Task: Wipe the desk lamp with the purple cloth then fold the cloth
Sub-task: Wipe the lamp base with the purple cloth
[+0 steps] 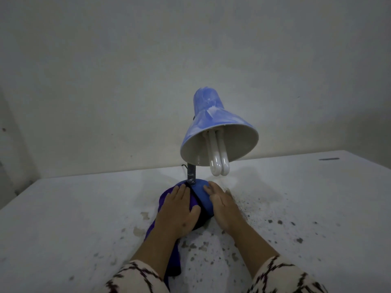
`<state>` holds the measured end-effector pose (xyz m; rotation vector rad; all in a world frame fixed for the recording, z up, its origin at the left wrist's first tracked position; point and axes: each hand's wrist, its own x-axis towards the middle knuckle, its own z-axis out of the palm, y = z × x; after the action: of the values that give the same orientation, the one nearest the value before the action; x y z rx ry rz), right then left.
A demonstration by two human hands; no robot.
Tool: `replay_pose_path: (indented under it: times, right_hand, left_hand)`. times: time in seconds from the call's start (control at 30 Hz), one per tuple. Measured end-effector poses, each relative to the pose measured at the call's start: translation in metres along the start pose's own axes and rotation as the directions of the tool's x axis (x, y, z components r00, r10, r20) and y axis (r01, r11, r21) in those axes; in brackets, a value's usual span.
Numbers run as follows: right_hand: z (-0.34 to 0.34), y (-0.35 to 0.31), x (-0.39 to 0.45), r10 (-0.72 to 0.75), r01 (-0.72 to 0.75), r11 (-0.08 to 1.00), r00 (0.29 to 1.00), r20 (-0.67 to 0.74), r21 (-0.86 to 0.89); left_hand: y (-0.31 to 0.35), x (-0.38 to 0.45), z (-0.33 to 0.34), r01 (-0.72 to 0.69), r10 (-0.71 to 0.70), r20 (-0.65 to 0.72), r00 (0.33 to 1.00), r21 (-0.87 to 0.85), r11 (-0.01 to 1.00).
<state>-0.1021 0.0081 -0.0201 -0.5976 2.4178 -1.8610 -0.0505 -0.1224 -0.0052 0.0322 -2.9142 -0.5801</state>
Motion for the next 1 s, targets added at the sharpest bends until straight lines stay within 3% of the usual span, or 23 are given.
replay_pose_path:
  times: [0.27, 0.63, 1.0]
  right_hand:
    - [-0.001, -0.007, -0.004, 0.010, -0.009, 1.000, 1.000, 0.007, -0.019]
    - [-0.001, -0.008, -0.005, 0.001, -0.002, 1.000, 1.000, -0.002, -0.022]
    - [-0.001, -0.005, -0.005, 0.027, -0.026, 0.997, 1.000, 0.013, -0.071]
  left_hand:
    - [0.010, -0.032, 0.002, -0.013, 0.013, 0.028, 1.000, 0.020, 1.000]
    - [-0.005, -0.034, -0.011, -0.066, 0.096, 0.117, 0.989, -0.240, 0.968]
    - [0.001, 0.008, -0.004, -0.046, 0.046, -0.016, 0.999, -0.014, 0.999]
